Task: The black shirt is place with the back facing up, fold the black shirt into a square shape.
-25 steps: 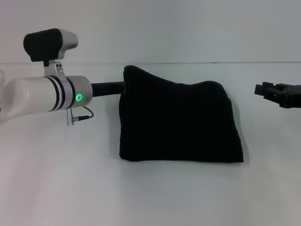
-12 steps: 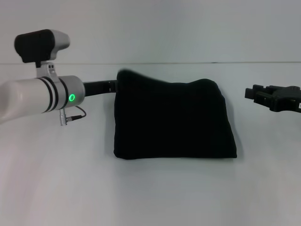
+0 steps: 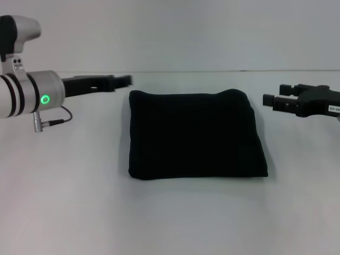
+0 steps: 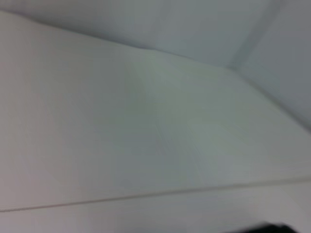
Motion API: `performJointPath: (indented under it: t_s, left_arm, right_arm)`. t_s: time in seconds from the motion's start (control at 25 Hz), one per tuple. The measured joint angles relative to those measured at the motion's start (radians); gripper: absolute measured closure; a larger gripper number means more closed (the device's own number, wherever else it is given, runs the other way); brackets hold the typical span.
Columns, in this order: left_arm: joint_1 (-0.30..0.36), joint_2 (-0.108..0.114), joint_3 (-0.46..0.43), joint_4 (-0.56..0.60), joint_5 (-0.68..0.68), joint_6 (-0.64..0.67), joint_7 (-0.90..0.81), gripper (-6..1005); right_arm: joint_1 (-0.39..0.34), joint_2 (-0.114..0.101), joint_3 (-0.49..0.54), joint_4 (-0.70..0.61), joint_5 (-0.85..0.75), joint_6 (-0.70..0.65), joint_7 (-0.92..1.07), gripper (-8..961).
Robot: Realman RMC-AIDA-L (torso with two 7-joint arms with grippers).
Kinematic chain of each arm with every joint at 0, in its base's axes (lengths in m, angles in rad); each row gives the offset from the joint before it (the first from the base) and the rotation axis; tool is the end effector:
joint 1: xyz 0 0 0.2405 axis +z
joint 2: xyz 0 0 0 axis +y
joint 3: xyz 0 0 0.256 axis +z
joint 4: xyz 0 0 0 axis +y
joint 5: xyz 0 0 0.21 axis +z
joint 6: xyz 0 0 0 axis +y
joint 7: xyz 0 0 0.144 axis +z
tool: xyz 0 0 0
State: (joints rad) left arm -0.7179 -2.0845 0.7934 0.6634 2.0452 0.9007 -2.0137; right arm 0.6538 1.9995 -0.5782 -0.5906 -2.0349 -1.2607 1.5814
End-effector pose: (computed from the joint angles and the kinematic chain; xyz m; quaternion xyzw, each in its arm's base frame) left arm -0.2406 0.4397 0.0087 -0.8152 -0.4422 -0.2065 0.3118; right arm 0.2721 0.4001 0.0401 -0.8850 0.3171 0.2193 0.2610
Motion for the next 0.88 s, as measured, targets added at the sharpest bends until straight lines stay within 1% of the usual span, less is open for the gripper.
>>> performJointPath:
  t_s: [0.08,0.16,0.2,0.28,0.32,0.36,0.52,0.8,0.88]
  left_arm:
    - [0.001,0.007,-0.003,0.043,0.004,0.171,0.031,589]
    - [-0.015,0.019,-0.001,0.056,0.02,0.304,0.066,520]
    - [-0.027,0.024,0.004,0.056,0.035,0.355,0.082,486]
    - [-0.049,0.029,0.021,0.057,0.074,0.414,0.105,418]
    - [-0.059,0.029,0.037,0.057,0.1,0.416,0.113,306]
    - [-0.066,0.03,0.05,0.057,0.122,0.413,0.116,195]
    - [-0.077,0.03,0.08,0.058,0.166,0.389,0.121,147]
    - [-0.075,0.025,0.091,0.059,0.182,0.385,0.171,63]
    - [-0.074,0.024,0.098,0.06,0.183,0.385,0.18,63]
  right_arm:
    - [0.013,-0.02,-0.062,-0.016,-0.014,-0.005,0.046,337]
    - [0.034,-0.041,-0.124,-0.028,-0.046,-0.014,0.107,269]
    - [0.05,-0.054,-0.153,-0.032,-0.07,-0.021,0.144,260]
    - [0.077,-0.067,-0.182,-0.033,-0.11,-0.035,0.195,243]
    - [0.09,-0.07,-0.188,-0.034,-0.128,-0.04,0.213,234]
    - [0.099,-0.07,-0.19,-0.037,-0.14,-0.043,0.222,225]
    - [0.124,-0.065,-0.192,-0.05,-0.163,-0.047,0.239,225]
    - [0.148,-0.053,-0.226,-0.053,-0.205,-0.048,0.259,225]
    - [0.152,-0.05,-0.24,-0.054,-0.208,-0.037,0.264,225]
